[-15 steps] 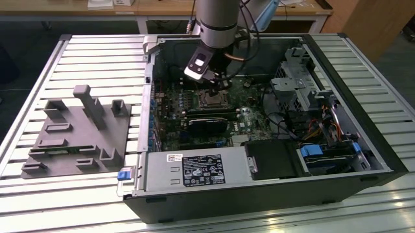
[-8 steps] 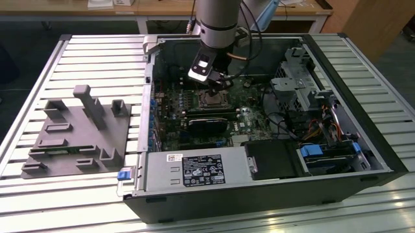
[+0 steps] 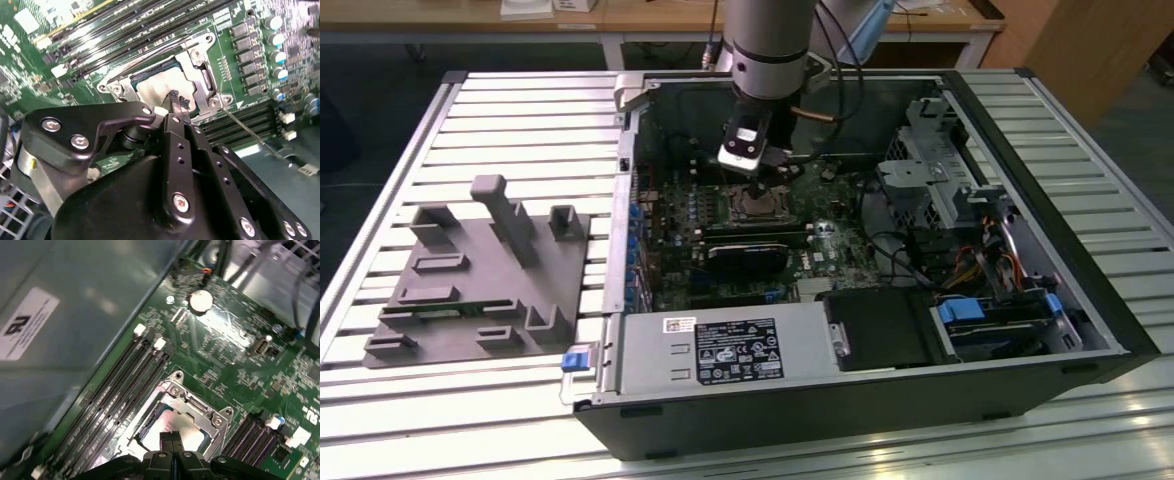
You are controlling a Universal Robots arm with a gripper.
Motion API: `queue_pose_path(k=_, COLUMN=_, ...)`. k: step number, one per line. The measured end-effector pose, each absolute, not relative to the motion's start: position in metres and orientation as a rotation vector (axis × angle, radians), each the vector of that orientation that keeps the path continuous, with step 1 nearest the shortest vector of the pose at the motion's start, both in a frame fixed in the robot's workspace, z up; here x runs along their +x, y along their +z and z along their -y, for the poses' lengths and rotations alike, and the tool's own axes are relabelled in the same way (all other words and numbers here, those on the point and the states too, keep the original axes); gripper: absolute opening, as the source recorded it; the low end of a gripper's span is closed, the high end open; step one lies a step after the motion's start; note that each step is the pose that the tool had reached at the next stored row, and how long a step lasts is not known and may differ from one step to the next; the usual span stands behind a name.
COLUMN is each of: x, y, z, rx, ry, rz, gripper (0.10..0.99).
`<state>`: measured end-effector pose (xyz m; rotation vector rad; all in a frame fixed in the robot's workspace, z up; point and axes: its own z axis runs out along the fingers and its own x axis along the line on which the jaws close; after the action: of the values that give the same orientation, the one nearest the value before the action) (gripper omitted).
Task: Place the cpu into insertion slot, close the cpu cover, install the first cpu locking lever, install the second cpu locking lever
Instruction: 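Close the cpu cover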
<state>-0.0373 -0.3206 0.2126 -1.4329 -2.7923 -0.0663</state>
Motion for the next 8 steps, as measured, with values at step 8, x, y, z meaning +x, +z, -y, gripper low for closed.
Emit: queue_pose_path(k=8, x=-0.0373, y=0.2125, z=0.3206, rx=-1.220, ry=-0.066, rz=2.888, gripper=0.106)
